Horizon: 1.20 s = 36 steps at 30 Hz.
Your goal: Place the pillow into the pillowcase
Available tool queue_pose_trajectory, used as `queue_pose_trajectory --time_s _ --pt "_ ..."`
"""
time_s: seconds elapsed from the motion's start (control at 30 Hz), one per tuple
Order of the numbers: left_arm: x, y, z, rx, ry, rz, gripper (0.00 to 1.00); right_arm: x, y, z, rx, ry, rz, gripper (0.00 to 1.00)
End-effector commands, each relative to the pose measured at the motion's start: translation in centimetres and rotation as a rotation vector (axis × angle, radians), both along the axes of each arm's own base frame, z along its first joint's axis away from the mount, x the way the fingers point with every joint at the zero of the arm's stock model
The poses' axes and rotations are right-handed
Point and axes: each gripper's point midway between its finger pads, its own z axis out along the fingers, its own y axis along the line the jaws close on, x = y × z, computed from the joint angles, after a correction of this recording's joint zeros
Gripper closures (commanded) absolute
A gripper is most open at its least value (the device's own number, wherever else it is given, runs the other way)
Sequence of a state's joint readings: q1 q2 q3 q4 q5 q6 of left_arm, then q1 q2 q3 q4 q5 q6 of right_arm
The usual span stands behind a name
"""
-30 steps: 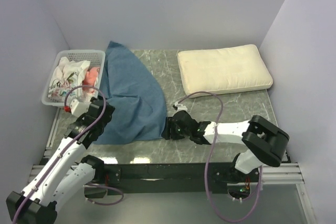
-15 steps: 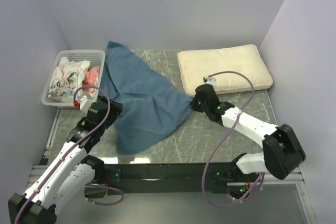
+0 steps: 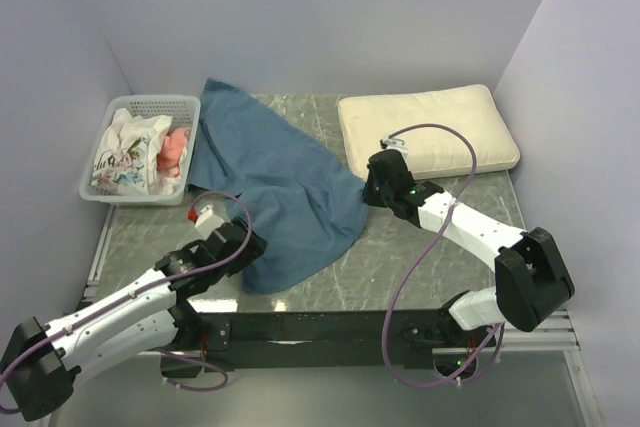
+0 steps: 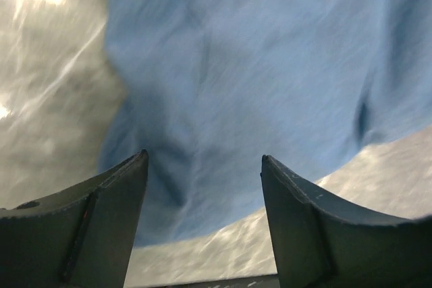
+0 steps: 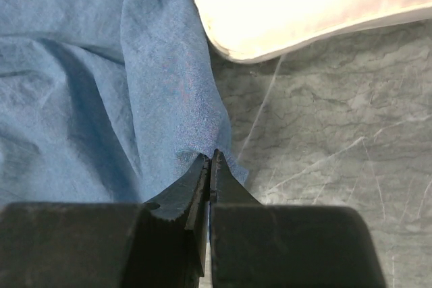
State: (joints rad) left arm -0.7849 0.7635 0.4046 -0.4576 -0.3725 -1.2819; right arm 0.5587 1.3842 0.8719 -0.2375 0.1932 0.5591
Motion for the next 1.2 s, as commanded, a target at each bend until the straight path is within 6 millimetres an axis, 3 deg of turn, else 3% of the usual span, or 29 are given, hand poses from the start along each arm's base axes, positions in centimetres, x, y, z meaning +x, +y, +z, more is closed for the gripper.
queue_pose_trajectory --time_s 0.0,0.17,0.23,0.3,0.33,0.37,0.4,0.43,0.5,0.53,0.57,0.6,0.63,0.67,0.7,0.73,0.77,0.8,0.9,0.93,1.0,1.03,1.1,1.17 --pt "-1.6 1.1 -1.8 0.037 0.031 0.078 0.28 0.9 0.8 1.7 0.016 -0.037 0.024 1.00" --pt "-2.8 0.7 -3.5 0.104 0.071 0.067 0.29 0.8 0.9 1.8 0.022 -0.035 0.033 1.00" --pt "-2.1 -0.8 -2.7 0.081 0.044 0.041 0.33 0.9 1.1 2.5 0.030 -0.045 0.039 1.00" --pt "-1.3 -2.1 -1.9 0.100 0.011 -0.019 0.49 0.9 1.2 3.2 0.032 -0.053 0.046 1.00" --pt "-0.5 -2.8 -0.2 0.097 -0.020 -0.025 0.60 1.3 1.2 4.7 0.044 -0.082 0.044 1.00" --pt "-0.1 -2.7 0.3 0.147 -0.032 -0.041 0.77 1.2 1.0 5.4 0.037 -0.086 0.043 1.00" --pt "0.4 -2.6 1.4 0.166 -0.052 -0.032 0.86 1.4 0.7 6.2 0.035 -0.097 0.042 1.00" --pt "0.8 -2.4 3.5 0.188 -0.068 -0.021 0.95 1.7 0.8 8.6 0.059 -0.146 0.041 1.00" --pt "2.0 -1.5 7.2 0.206 -0.157 0.012 0.99 1.8 0.1 10.9 0.063 -0.177 0.034 1.00" --pt "2.7 -1.7 10.6 0.164 -0.214 0.024 0.99 2.1 -0.5 14.1 0.091 -0.236 0.018 1.00" --pt "3.1 -0.7 13.6 0.143 -0.283 0.033 0.99 2.0 -1.1 15.4 0.096 -0.252 0.012 1.00" --pt "3.7 -0.5 18.0 0.079 -0.361 0.050 0.99 1.9 -1.5 17.1 0.109 -0.281 -0.001 1.00" --pt "3.6 0.5 21.0 0.067 -0.431 0.048 0.99 1.7 -2.4 20.7 0.139 -0.349 -0.023 1.00" --pt "3.9 1.7 23.5 0.055 -0.480 0.087 0.99 1.4 -2.8 22.5 0.156 -0.386 -0.031 1.00" --pt "3.6 2.6 28.4 -0.005 -0.557 0.113 0.99 1.2 -3.4 24.4 0.168 -0.424 -0.049 1.00" --pt "3.4 3.5 30.6 0.015 -0.604 0.111 0.99 0.4 -4.3 28.1 0.200 -0.499 -0.067 1.00" --pt "3.4 4.4 32.9 0.013 -0.643 0.139 0.99 0.0 -4.9 30.0 0.215 -0.541 -0.079 1.00" --pt "2.7 5.4 37.0 -0.041 -0.708 0.161 0.99 -1.1 -5.6 33.7 0.253 -0.622 -0.089 1.00" --pt "1.8 7.3 43.5 -0.091 -0.848 0.198 0.99 -3.3 -6.7 39.2 0.317 -0.743 -0.091 1.00" --pt "1.6 7.7 44.7 -0.075 -0.882 0.194 0.99 -4.6 -7.3 42.1 0.350 -0.804 -0.086 1.00" --pt "0.8 9.2 48.3 -0.126 -0.951 0.241 0.99 -6.1 -7.7 44.8 0.383 -0.866 -0.075 1.00" --pt "0.9 9.3 49.0 -0.118 -0.966 0.247 0.99 -7.1 -8.0 46.9 0.410 -0.916 -0.063 1.00" --pt "0.3 10.3 51.6 -0.169 -1.032 0.278 0.99 -8.6 -8.7 49.0 0.437 -0.971 -0.060 1.00" --pt "0.2 10.6 52.6 -0.171 -1.063 0.296 0.99 -9.4 -9.0 50.4 0.464 -1.013 -0.060 1.00"
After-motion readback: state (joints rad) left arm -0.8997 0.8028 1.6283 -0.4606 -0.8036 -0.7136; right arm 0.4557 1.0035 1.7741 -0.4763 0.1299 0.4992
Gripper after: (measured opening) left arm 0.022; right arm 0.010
